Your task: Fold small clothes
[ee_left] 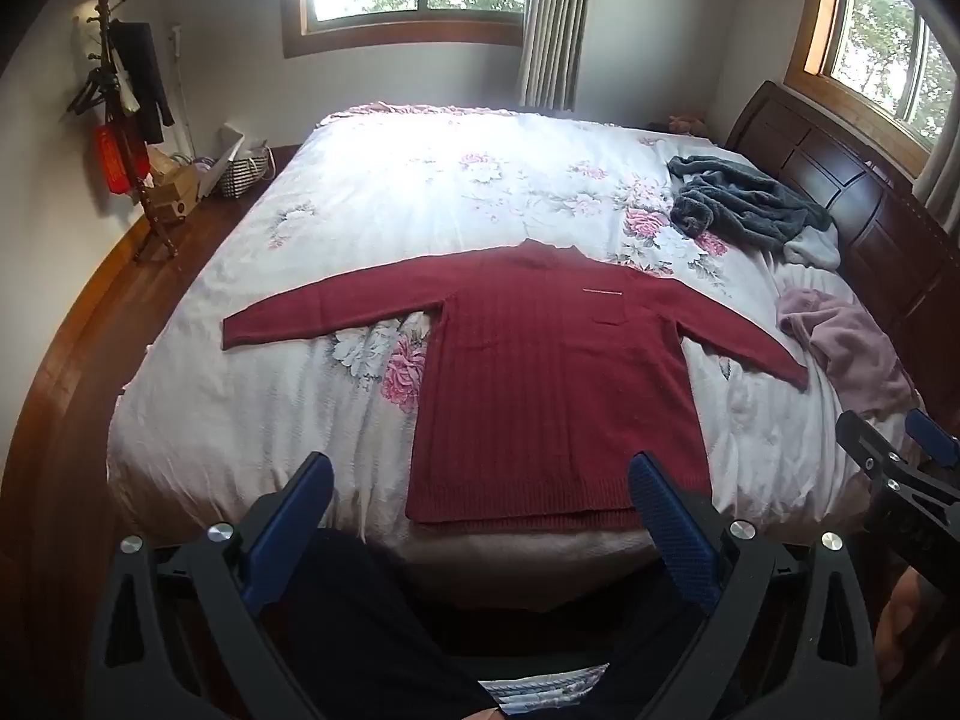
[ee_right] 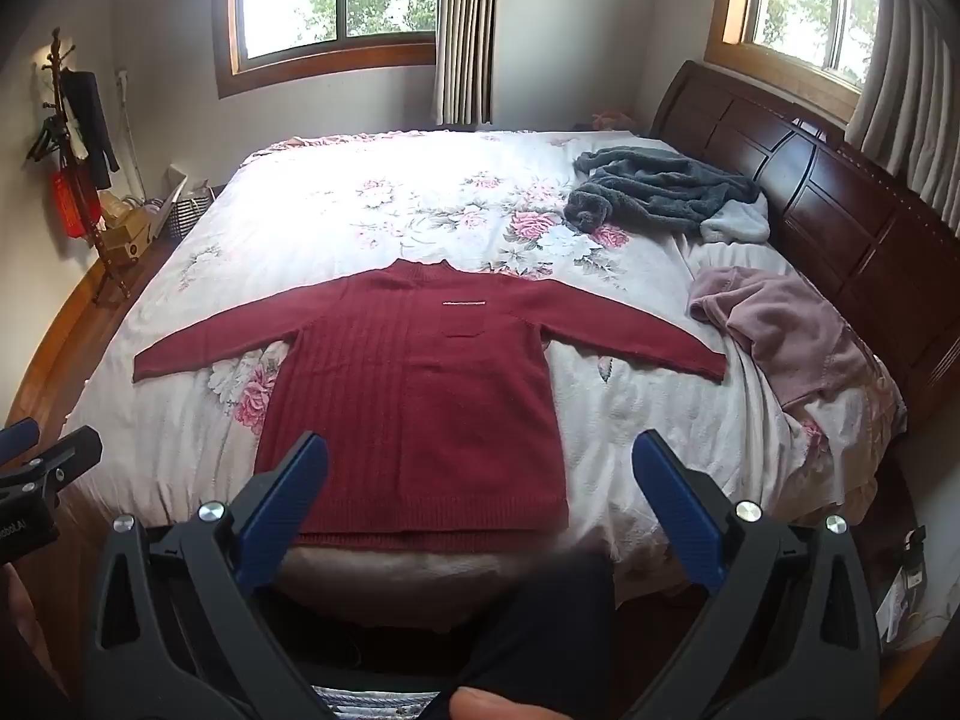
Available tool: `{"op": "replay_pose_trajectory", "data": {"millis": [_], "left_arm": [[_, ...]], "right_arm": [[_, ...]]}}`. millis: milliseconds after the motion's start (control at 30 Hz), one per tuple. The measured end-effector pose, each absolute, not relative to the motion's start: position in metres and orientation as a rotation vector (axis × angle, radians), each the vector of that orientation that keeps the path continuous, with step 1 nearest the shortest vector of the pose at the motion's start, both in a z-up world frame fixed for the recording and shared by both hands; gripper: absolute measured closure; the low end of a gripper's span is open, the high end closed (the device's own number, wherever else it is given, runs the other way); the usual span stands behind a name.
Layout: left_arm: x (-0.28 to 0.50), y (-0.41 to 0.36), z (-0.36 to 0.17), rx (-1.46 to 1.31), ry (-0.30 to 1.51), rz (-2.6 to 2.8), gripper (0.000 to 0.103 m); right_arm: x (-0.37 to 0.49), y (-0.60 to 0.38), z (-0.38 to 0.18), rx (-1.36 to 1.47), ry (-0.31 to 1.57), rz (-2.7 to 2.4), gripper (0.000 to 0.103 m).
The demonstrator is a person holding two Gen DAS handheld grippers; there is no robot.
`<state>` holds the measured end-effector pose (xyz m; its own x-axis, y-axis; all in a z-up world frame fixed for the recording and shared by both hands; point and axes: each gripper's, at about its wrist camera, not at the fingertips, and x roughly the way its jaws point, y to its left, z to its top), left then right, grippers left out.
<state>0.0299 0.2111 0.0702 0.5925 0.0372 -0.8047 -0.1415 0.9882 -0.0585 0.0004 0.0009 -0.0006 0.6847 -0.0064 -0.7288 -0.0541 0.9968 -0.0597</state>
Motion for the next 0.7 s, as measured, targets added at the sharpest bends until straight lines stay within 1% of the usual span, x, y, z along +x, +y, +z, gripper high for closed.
{"op": "replay_pose_trajectory", "data": {"millis": [700], "left_arm": [[0.027, 0.210, 0.070, -0.117, 0.923, 0.102, 0.004]], "right_arm": [[-0.003, 0.001, 0.012, -0.090, 0.791, 0.018, 0.003]]}}
